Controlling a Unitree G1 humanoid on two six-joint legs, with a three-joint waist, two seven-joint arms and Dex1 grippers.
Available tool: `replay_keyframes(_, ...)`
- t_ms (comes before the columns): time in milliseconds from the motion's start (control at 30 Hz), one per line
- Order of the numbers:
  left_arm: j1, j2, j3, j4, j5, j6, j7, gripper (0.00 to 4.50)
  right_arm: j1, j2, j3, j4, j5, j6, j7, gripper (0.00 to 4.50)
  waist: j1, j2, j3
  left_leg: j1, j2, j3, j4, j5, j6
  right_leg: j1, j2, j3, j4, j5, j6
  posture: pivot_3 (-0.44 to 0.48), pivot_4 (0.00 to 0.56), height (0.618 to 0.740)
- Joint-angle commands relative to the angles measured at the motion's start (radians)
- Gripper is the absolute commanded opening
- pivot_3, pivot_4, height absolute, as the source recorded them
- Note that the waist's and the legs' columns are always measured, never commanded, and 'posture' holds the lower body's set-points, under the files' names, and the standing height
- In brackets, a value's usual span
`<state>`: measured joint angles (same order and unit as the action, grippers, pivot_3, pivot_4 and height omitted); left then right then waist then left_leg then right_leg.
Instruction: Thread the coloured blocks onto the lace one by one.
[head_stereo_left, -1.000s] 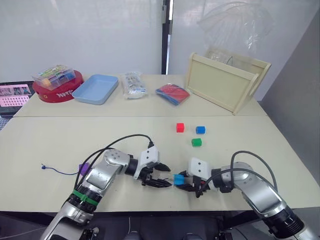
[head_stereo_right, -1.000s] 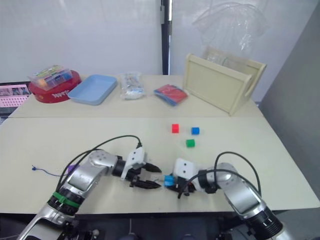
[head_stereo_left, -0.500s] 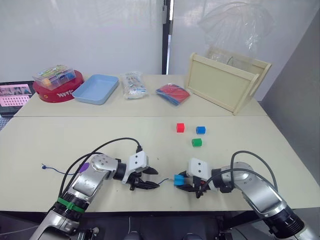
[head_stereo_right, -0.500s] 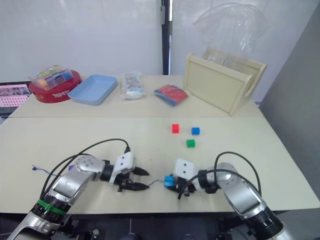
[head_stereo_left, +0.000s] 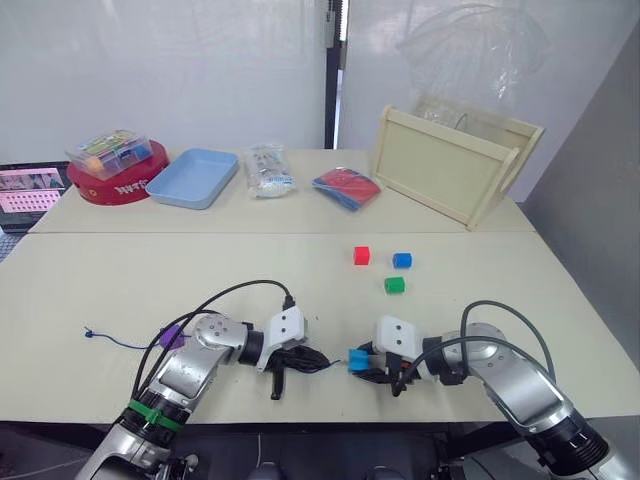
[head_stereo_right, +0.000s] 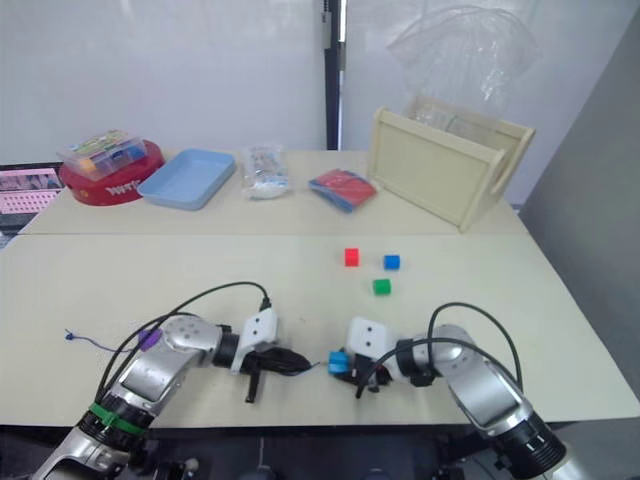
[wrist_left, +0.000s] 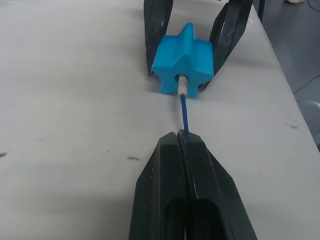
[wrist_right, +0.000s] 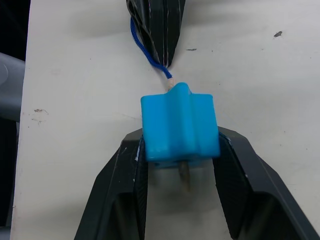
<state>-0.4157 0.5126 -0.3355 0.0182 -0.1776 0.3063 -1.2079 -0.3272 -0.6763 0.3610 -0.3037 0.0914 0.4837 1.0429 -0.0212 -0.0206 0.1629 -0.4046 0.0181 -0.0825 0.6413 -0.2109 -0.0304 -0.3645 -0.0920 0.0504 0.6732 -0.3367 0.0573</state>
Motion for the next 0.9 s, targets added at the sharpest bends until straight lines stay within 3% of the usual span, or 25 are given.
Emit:
replay_keyframes(33, -0.008, 0.002, -0.009, 0.004, 0.009, -0.004, 0.003, 0.02, 0.017, -0.005, 0.032, 0.008, -0.014, 0.008, 0.004, 1.33, -0.001, 0.000, 0.000, 0.000, 0.000, 0.000, 0.000, 0.000, 0.000, 0.000, 0.000, 0.000, 0.000, 0.000, 0.000, 0.000, 0.150, 0.740)
replay_keyframes(133, -0.017, 0.004, 0.022, 0.008, -0.007, -0.001, 0.013, 0.02, 0.016, -0.005, 0.033, 0.012, -0.016, 0.005, 0.002, 1.33, -0.001, 0.000, 0.000, 0.000, 0.000, 0.000, 0.000, 0.000, 0.000, 0.000, 0.000, 0.000, 0.000, 0.000, 0.000, 0.000, 0.150, 0.740)
replay_keyframes(367, -0.025, 0.017, 0.048, -0.049, -0.047, 0.050, 0.018, 2.09, 0.016, -0.004, 0.034, 0.014, -0.018, 0.003, -0.001, 1.33, -0.002, 0.000, 0.000, 0.000, 0.000, 0.000, 0.000, 0.000, 0.000, 0.000, 0.000, 0.000, 0.000, 0.000, 0.000, 0.000, 0.150, 0.740)
replay_keyframes(633, 0.015, 0.045, 0.014, -0.093, -0.058, 0.117, 0.007, 2.09, 0.013, -0.007, 0.036, 0.020, -0.020, 0.000, 0.002, 1.33, -0.003, 0.000, 0.000, 0.000, 0.000, 0.000, 0.000, 0.000, 0.000, 0.000, 0.000, 0.000, 0.000, 0.000, 0.000, 0.000, 0.150, 0.740)
replay_keyframes(867, 0.047, 0.050, -0.008, -0.072, -0.046, 0.090, 0.010, 2.09, 0.012, -0.015, 0.034, 0.022, -0.022, -0.002, 0.005, 1.33, -0.002, 0.000, 0.000, 0.001, 0.000, 0.000, 0.000, 0.000, 0.000, 0.001, 0.000, 0.000, 0.000, 0.000, 0.000, 0.000, 0.150, 0.740)
replay_keyframes(900, 0.046, 0.060, -0.028, -0.043, 0.003, 0.037, 0.023, 2.09, 0.012, -0.014, 0.034, 0.021, -0.020, -0.001, 0.005, 1.33, -0.001, 0.000, 0.000, 0.001, 0.000, 0.000, 0.000, 0.000, 0.000, 0.001, 0.000, 0.000, 0.000, 0.000, 0.000, 0.000, 0.150, 0.740)
